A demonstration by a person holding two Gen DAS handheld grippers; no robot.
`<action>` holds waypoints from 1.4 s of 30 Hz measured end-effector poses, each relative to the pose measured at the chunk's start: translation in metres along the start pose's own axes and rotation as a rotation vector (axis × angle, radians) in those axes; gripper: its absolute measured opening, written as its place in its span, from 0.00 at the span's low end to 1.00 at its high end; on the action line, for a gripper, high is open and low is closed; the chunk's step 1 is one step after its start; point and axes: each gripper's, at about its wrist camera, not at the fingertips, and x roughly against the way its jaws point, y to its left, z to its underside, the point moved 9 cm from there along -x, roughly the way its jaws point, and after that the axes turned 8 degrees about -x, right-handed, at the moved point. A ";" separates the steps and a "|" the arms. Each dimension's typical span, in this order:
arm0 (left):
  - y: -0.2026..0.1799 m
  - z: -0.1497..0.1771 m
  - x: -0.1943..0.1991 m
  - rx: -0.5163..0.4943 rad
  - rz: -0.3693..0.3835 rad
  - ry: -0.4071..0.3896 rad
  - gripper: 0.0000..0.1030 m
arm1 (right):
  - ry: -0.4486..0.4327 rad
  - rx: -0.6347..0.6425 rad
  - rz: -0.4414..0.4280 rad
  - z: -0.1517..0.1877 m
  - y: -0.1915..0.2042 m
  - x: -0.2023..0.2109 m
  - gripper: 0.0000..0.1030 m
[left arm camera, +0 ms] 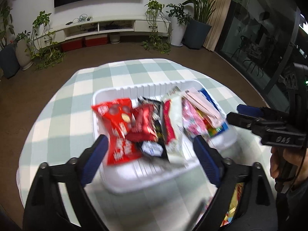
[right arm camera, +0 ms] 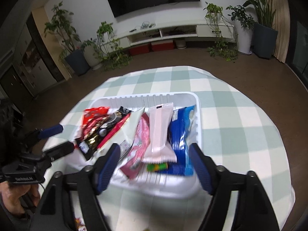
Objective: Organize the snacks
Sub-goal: 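Withdraw both tools from the tray back over the remaining snacks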
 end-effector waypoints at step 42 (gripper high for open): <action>-0.095 0.144 0.008 0.202 -0.114 0.191 0.98 | -0.078 -0.179 -0.042 0.169 -0.032 0.096 0.90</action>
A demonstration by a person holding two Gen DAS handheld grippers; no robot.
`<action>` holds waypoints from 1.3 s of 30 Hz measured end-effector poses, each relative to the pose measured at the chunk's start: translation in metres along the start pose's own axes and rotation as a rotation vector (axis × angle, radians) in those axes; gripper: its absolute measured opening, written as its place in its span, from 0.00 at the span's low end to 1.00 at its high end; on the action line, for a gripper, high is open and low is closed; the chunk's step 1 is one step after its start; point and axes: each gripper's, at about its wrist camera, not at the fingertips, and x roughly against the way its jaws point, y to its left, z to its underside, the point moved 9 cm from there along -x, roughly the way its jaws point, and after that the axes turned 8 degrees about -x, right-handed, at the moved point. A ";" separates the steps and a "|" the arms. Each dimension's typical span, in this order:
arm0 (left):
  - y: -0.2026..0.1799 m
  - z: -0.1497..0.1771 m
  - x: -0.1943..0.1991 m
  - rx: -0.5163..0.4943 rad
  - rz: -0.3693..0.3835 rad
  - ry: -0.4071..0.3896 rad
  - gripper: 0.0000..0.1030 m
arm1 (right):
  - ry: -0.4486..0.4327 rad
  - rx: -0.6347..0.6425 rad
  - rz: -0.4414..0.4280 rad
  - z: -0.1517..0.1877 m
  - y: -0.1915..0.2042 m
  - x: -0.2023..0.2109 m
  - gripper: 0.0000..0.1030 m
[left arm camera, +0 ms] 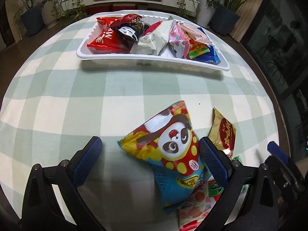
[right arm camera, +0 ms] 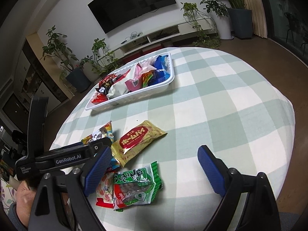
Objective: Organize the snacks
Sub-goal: 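Withdraw both tools from the tray back over the remaining snacks, then grasp the panda-print snack packet with the left tool, then lift the panda packet with the left tool while the right tool grasps the gold-and-red packet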
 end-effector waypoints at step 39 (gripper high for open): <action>0.013 0.016 0.000 -0.185 -0.045 0.004 0.46 | 0.036 0.075 0.057 0.012 0.010 -0.011 0.90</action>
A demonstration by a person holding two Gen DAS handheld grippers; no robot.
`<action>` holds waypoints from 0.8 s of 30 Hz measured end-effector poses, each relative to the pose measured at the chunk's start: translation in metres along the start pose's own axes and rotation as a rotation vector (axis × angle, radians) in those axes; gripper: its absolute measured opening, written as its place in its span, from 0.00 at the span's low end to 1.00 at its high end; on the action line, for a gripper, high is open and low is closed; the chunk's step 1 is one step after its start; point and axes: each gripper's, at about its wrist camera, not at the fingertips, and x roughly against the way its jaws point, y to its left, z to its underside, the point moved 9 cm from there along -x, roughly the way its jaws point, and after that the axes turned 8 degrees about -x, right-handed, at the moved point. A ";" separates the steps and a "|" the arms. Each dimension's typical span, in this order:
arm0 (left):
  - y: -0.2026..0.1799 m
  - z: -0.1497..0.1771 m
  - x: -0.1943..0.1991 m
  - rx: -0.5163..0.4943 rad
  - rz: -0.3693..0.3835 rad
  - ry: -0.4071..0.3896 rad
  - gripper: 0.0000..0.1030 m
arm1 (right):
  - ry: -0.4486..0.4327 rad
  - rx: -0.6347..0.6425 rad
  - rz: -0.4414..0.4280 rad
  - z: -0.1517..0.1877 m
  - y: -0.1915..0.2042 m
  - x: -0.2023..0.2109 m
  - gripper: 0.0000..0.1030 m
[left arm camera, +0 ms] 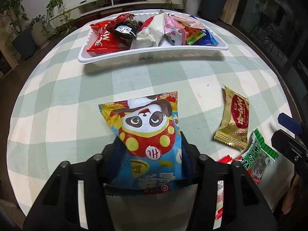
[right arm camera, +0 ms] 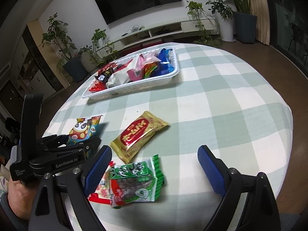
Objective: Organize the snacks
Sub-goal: 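Lift the panda packet with the left tool while the right tool grasps the gold-and-red packet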
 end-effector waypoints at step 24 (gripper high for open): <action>0.015 0.023 0.032 0.041 0.069 -0.076 0.37 | 0.233 0.078 0.120 -0.004 0.042 -0.075 0.62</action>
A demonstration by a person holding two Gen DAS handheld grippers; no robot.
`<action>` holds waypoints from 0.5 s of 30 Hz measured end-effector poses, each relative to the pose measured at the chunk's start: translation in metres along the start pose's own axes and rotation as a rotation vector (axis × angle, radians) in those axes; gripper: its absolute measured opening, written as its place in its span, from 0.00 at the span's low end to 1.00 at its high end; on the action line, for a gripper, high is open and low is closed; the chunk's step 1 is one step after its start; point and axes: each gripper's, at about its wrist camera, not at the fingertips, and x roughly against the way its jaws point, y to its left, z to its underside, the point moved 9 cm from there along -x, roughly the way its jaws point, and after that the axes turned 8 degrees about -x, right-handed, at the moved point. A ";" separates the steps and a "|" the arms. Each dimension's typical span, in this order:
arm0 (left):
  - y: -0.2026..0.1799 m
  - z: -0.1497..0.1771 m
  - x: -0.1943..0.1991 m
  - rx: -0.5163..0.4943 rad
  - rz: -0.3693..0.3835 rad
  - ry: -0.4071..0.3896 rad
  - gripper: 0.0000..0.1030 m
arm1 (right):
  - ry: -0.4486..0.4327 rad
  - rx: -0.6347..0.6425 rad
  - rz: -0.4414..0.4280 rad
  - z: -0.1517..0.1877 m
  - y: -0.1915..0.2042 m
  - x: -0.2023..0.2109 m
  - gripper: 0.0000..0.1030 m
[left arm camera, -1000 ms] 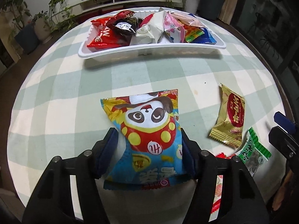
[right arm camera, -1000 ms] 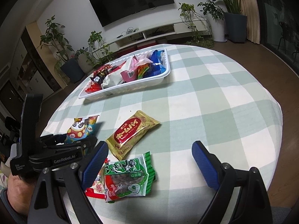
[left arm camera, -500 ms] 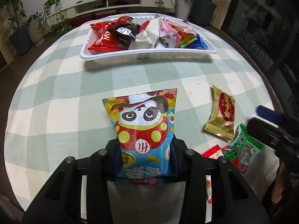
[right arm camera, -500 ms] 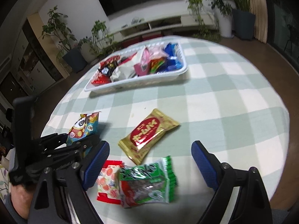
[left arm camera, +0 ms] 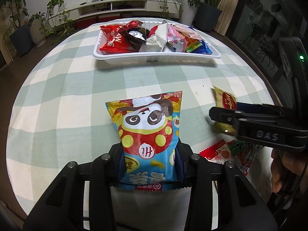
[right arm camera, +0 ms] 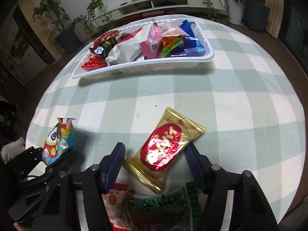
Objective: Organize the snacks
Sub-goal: 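Lift the panda packet with the left tool while the right tool grasps the gold-and-red packet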
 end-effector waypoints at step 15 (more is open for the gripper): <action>0.004 -0.002 0.002 0.008 -0.009 -0.011 0.37 | -0.015 0.221 0.098 0.012 0.023 -0.003 0.32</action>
